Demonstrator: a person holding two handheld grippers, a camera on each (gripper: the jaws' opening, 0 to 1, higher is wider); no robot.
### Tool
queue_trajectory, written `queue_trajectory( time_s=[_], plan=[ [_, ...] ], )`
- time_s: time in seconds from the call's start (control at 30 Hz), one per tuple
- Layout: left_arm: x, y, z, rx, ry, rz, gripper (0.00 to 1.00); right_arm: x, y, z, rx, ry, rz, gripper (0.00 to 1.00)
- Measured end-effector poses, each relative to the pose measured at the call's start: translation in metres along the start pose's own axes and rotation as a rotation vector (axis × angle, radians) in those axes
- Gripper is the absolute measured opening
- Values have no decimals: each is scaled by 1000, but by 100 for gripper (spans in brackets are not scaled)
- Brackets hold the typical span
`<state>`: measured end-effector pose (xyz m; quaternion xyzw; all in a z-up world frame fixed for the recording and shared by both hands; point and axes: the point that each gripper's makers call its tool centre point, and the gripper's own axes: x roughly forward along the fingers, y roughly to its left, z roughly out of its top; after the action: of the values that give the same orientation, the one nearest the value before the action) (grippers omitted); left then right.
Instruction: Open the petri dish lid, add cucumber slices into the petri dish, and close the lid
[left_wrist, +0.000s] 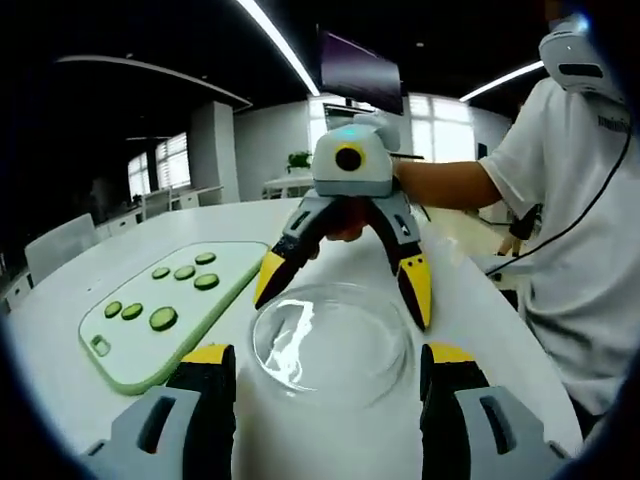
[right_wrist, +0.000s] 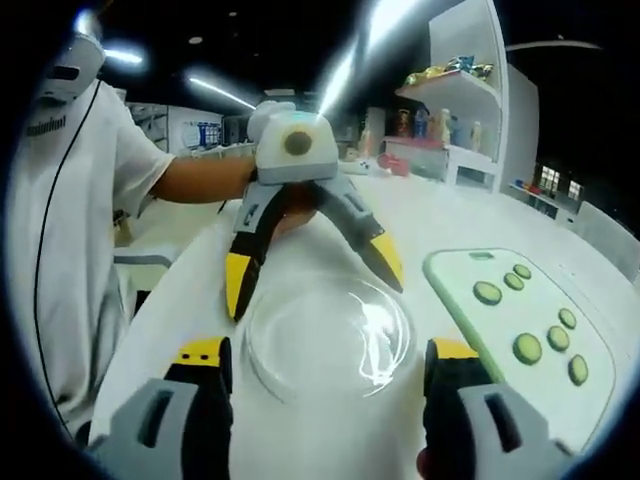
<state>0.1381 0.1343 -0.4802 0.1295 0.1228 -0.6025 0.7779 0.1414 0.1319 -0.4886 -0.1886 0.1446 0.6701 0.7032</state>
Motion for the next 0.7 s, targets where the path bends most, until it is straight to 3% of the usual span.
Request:
queue_trajectory(
  time_s=[0.7],
  plan=[
    [6, -1, -1, 11, 4, -14, 72, 2, 0, -1, 3, -5, 6, 70]
  ],
)
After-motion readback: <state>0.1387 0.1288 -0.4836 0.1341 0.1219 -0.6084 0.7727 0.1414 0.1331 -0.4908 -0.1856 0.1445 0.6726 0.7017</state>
